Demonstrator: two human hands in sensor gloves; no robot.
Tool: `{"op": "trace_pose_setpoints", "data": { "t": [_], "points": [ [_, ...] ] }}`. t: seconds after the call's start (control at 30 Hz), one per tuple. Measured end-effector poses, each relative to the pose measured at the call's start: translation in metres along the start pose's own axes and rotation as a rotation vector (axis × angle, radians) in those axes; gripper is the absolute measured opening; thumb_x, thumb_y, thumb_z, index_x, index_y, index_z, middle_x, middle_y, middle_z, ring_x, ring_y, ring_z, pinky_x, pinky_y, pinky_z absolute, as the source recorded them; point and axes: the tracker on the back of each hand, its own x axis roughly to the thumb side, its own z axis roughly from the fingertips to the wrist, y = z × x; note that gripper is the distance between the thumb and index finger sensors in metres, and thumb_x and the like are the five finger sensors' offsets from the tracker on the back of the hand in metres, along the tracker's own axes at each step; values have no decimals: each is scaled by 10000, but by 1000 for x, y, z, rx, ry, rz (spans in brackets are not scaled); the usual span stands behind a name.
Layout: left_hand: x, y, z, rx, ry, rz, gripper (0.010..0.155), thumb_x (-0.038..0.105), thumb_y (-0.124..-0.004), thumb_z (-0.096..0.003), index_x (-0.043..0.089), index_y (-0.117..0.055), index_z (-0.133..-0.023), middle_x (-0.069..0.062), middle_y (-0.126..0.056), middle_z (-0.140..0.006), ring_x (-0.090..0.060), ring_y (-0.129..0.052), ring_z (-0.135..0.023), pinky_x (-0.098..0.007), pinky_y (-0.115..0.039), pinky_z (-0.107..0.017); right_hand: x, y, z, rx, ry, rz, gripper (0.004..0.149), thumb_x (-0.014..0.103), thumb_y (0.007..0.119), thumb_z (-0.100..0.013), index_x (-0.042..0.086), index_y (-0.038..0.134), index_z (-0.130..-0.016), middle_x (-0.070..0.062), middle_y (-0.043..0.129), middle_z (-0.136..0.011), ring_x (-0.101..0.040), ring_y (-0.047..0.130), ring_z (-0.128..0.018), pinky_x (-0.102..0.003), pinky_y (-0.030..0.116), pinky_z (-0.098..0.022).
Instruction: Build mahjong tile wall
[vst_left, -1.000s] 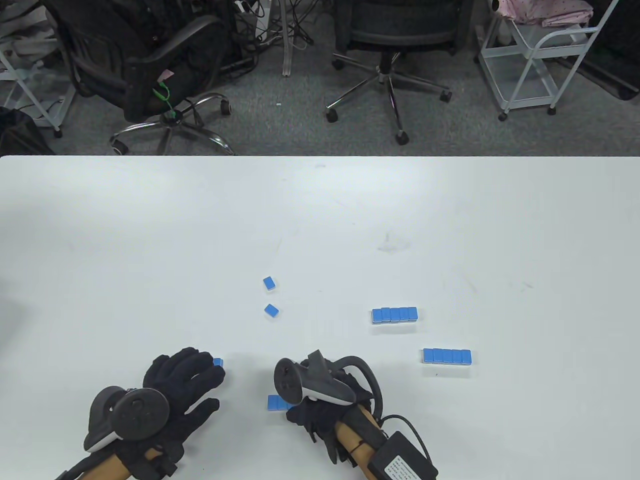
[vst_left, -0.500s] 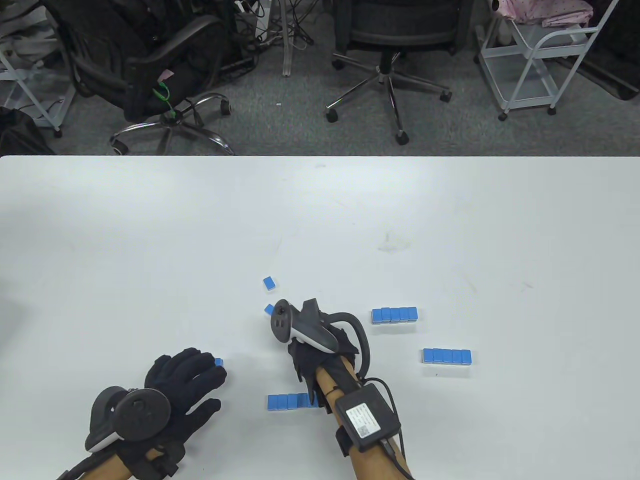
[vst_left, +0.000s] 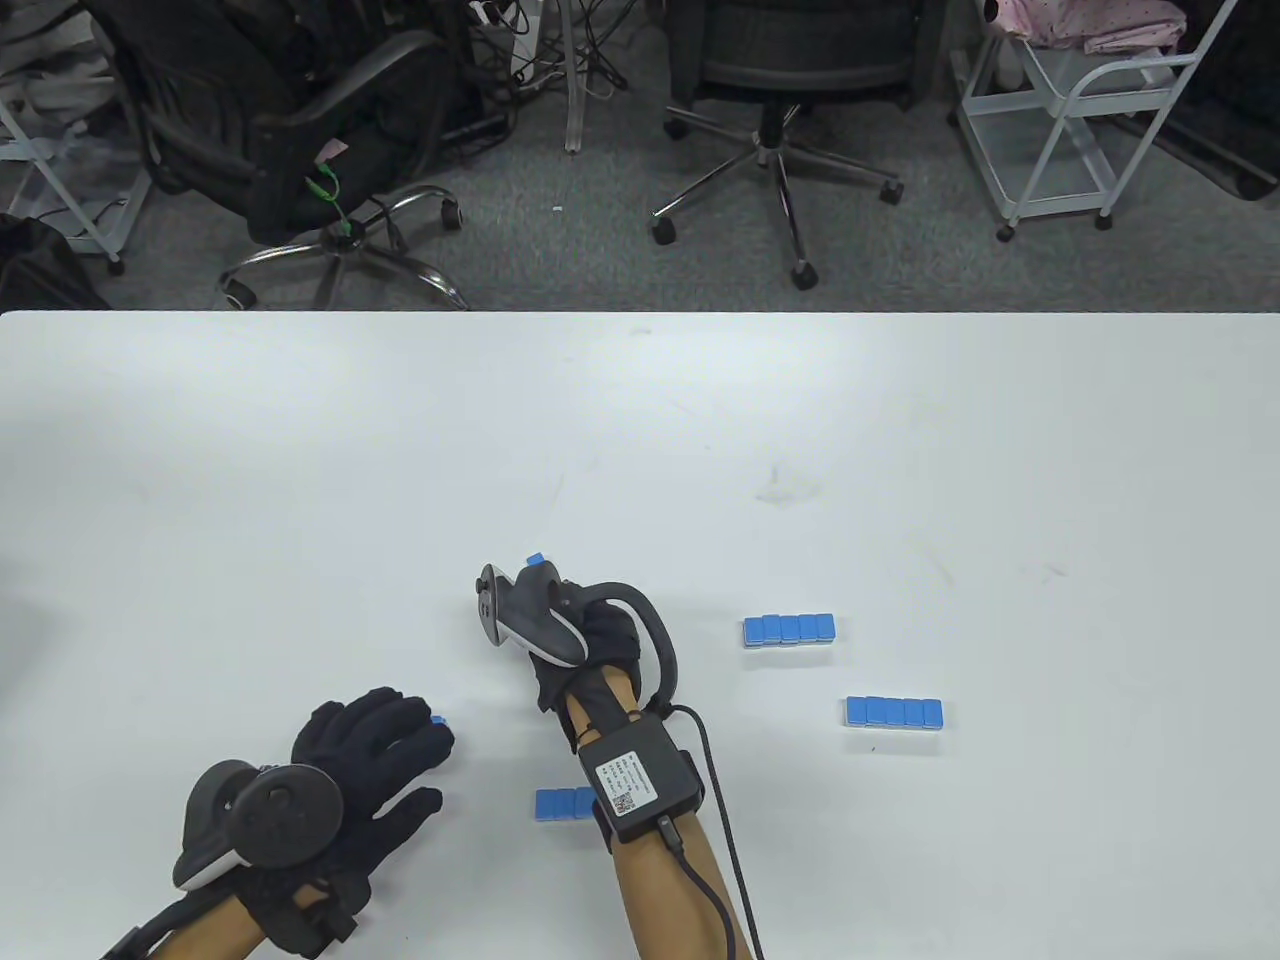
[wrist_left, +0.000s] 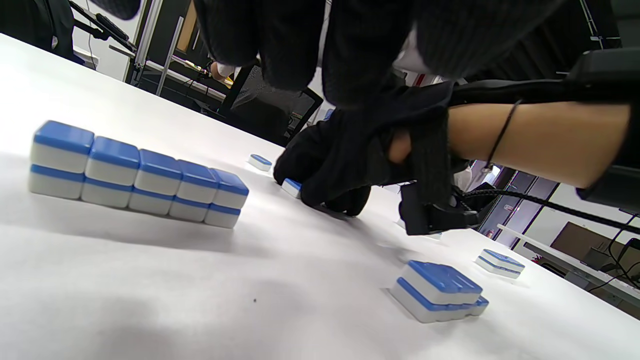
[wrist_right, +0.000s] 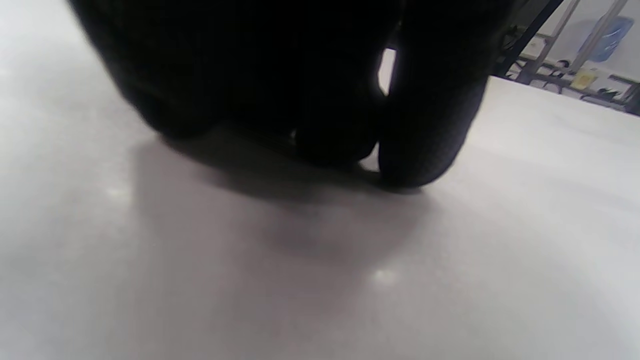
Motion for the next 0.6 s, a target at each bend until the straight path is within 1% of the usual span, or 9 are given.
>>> {"op": "trace_pose_setpoints", "data": {
  "t": [0.1, 0.17, 0.2, 0.23, 0.27, 0.37, 0.47, 0.5, 0.6],
  "points": [
    [0, 0, -1, -5, 0, -4, 605, 566, -672, -482, 323, -685, -1036, -12, -562, -1156, -340, -469, -1107, -697, -352, -768, -9, 4, 7, 16, -61, -31, 538, 441, 881, -347, 292, 739, -844, 56, 914, -738, -209, 976, -639, -463, 910, -501],
    [0, 0, -1, -5, 3, 2, 604, 565, -673, -482, 323, -685, -1036, -13, -561, -1156, -342, -467, -1107, -698, -350, -768, -14, 8, 14, 35, -97, -28, 544, 467, 865, -351, 279, 741, -847, 40, 900, -758, -223, 961, -666, -480, 896, -519],
    [0, 0, -1, -5, 3, 2, 606, 565, -672, -482, 320, -684, -1037, -13, -561, -1156, -342, -468, -1106, -697, -350, -769, -17, 10, 19, 37, -111, -42, 548, 482, 860, -344, 292, 745, -844, 30, 888, -778, -238, 948, -685, -494, 887, -526],
    [0, 0, -1, -5, 2, 1, 606, 565, -673, -481, 322, -683, -1036, -12, -562, -1156, -343, -469, -1106, -697, -351, -768, -21, 12, 26, 44, -136, -53, 545, 498, 859, -336, 310, 752, -836, 12, 850, -834, -248, 919, -730, -506, 884, -532],
    [0, 0, -1, -5, 1, -2, 607, 565, -673, -482, 319, -686, -1037, -14, -563, -1155, -343, -467, -1106, -697, -351, -768, -28, 13, 36, 64, -152, -84, 545, 516, 845, -339, 314, 741, -835, -18, 788, -913, -266, 873, -799, -504, 896, -527],
    [0, 0, 0, -2, -1, -2, 605, 565, -673, -482, 322, -684, -1036, -13, -562, -1156, -342, -468, -1107, -698, -351, -768, -50, 19, 58, 125, -193, -259, 542, 516, 836, -348, 307, 727, -836, -59, 662, -1035, -316, 772, -921, -530, 889, -528],
    [0, 0, -1, -5, -2, -4, 604, 565, -673, -482, 322, -686, -1035, -15, -562, -1156, -342, -468, -1106, -698, -350, -767, -74, 28, 80, 205, -225, -352, 552, 500, 830, -363, 283, 699, -853, -72, 638, -1048, -325, 755, -930, -556, 853, -560],
    [0, 0, -1, -5, -2, -4, 605, 565, -672, -482, 322, -684, -1036, -12, -558, -1158, -342, -468, -1107, -698, -350, -768, -76, 30, 84, 201, -231, -356, 554, 496, 834, -364, 281, 696, -855, -71, 644, -1045, -323, 758, -928, -560, 840, -570],
    [0, 0, -1, -5, 0, -2, 605, 565, -673, -482, 322, -684, -1036, -14, -560, -1157, -342, -467, -1107, -698, -351, -767, -85, 38, 103, 133, -266, -314, 559, 494, 849, -355, 283, 700, -850, -72, 674, -1026, -323, 788, -907, -554, 838, -570]
  ]
}}
